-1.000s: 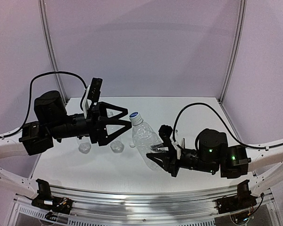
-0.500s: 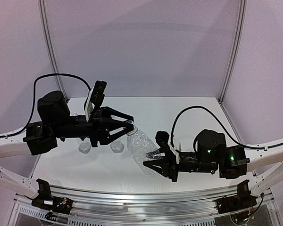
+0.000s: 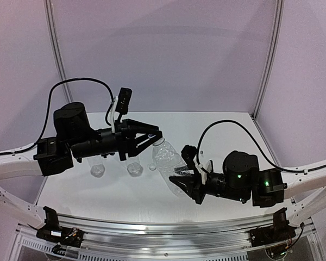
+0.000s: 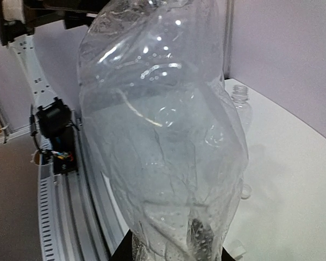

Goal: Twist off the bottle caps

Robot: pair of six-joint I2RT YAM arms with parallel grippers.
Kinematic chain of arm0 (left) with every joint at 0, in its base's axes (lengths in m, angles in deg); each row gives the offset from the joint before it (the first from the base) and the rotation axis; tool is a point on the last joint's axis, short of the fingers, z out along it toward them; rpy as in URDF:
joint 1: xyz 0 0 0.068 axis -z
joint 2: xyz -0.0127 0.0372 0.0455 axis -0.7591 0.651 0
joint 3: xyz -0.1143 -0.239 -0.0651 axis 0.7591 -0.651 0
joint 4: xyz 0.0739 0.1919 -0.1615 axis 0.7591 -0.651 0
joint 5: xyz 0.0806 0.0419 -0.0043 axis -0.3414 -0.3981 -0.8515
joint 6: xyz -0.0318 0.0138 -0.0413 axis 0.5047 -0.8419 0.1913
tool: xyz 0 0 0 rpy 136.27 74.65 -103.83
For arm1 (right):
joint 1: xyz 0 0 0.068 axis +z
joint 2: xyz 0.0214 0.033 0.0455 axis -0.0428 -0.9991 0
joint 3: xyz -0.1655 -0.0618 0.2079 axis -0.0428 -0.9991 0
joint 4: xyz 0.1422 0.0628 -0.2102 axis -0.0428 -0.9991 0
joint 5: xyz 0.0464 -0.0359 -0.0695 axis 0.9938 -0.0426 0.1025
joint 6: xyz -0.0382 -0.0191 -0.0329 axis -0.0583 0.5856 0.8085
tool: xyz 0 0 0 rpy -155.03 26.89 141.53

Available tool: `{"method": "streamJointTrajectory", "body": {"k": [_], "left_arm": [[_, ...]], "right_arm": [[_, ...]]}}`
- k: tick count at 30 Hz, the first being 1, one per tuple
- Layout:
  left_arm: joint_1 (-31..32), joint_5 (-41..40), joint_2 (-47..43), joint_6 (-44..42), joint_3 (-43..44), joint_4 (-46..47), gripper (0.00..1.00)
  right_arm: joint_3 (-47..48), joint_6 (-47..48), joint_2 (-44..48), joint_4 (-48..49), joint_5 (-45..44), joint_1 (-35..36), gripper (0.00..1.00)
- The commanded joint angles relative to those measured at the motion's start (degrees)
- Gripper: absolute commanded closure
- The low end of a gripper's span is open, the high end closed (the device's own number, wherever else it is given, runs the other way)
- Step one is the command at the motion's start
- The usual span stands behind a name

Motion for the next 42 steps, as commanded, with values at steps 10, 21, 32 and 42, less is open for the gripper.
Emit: {"method": "streamJointTrajectory", "body": {"k": [10,21,32,42], "left_arm": [[4.23,-33.67,8.41,16.27,4.19,-10.50,0.77],[2.92,-24.38,-2.86,4.23,-3.40,-3.58,0.11],[1.96,-1.39,-14.37,-4.27,-9.05,2.53,0.11],[3.63,6.73,-9.44,-5.90,-6.00,2.65,0.20]], "right_arm": [[5.99,-3.67,-7.04,-9.06,-27.31,0.29,0.75],[2.67,-1.71,-1.36,-5.30,-14.39,0.28,0.74],[-0.74,1.55,2.64,1.59,19.32,0.33,0.73],[-0.17,1.78,1.14,1.98,24.00,0.33,0.73]]}}
